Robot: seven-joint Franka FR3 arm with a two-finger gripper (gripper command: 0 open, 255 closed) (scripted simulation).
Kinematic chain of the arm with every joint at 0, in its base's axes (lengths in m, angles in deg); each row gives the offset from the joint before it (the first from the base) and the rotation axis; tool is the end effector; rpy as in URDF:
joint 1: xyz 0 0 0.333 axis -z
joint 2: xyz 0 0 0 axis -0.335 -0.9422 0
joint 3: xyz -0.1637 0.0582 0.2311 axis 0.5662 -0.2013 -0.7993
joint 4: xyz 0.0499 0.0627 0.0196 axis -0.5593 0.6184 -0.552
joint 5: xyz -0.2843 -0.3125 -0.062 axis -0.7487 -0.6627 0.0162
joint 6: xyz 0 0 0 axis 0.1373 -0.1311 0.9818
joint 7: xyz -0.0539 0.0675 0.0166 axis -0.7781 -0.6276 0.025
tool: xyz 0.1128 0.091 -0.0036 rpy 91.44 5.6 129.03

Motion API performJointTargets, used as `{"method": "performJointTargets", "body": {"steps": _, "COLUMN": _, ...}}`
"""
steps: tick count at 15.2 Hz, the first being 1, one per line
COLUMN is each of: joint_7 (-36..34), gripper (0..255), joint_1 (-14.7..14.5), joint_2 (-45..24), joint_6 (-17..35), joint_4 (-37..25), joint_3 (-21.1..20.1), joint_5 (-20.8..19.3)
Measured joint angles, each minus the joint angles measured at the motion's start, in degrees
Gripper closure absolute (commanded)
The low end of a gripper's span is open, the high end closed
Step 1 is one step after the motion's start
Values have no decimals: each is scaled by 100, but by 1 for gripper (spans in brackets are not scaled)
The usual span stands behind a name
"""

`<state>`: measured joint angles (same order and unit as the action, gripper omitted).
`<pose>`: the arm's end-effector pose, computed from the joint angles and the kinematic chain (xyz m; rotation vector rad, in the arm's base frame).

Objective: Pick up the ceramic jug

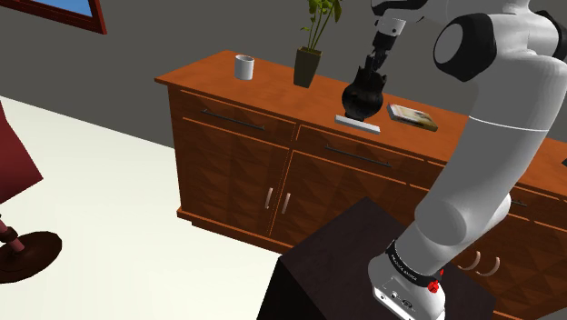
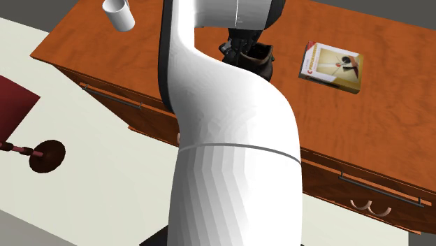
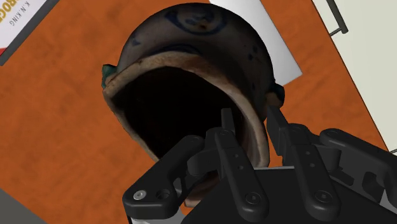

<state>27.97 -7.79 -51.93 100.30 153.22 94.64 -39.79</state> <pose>0.5410 -0.3922 0.5053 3.0825 0.1383 0.0481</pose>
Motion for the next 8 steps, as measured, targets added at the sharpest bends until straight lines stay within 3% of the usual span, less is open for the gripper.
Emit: {"method": "performJointTargets", "body": {"steps": 8, "joint_7": 10, "gripper": 255, "joint_1": 27, "joint_2": -51, "joint_6": -176, "joint_4": -189, "joint_3": 3, "joint_5": 21}}
